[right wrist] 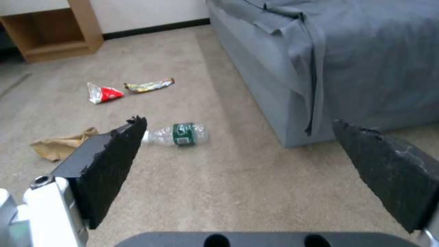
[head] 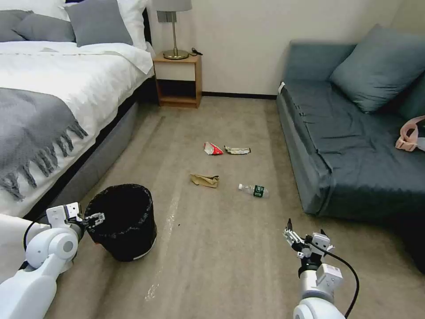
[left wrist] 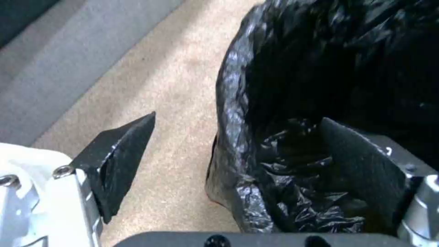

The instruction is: Pick up the trash bin, then pick up the garbage on the floor and place it into the trash bin.

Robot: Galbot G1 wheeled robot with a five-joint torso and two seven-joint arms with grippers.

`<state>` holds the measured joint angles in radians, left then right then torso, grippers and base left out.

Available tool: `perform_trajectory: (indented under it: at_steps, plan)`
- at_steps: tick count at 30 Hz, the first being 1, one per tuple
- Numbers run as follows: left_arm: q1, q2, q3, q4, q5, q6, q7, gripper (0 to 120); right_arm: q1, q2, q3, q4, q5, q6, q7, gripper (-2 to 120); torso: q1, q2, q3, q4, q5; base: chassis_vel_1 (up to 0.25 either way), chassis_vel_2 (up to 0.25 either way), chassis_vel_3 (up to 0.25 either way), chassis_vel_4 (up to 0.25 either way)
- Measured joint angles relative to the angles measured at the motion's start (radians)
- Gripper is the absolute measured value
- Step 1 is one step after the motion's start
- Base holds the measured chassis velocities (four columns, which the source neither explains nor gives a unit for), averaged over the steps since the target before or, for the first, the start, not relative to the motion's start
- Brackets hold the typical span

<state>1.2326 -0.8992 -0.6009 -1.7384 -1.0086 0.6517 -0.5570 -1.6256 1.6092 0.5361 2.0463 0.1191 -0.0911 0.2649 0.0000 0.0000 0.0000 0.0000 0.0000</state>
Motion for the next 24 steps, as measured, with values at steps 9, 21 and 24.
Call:
perform_trajectory:
  at_steps: [9, 21, 24]
  plan:
    - [-0.025, -0.031, 0.023, 0.068, 0.012, -0.003, -0.006, 94, 0.007, -0.001, -0.002, -0.01, 0.0, 0.0, 0.0, 100, 0.0, 0.0, 0.0, 0.0, 0.0, 0.0, 0.0, 0.0, 0.0]
    - [-0.03, -0.036, 0.02, 0.082, 0.02, 0.001, 0.004, 56, 0.025, -0.001, -0.013, -0.023, 0.006, -0.007, 0.001, 100, 0.0, 0.0, 0.0, 0.0, 0.0001, 0.0, 0.0, 0.0, 0.0]
    - [-0.029, -0.037, 0.019, 0.084, 0.027, 0.001, 0.012, 46, 0.028, -0.001, -0.018, -0.026, 0.007, -0.01, 0.001, 100, 0.0, 0.0, 0.0, 0.0, 0.0002, 0.0, 0.0, 0.0, 0.0]
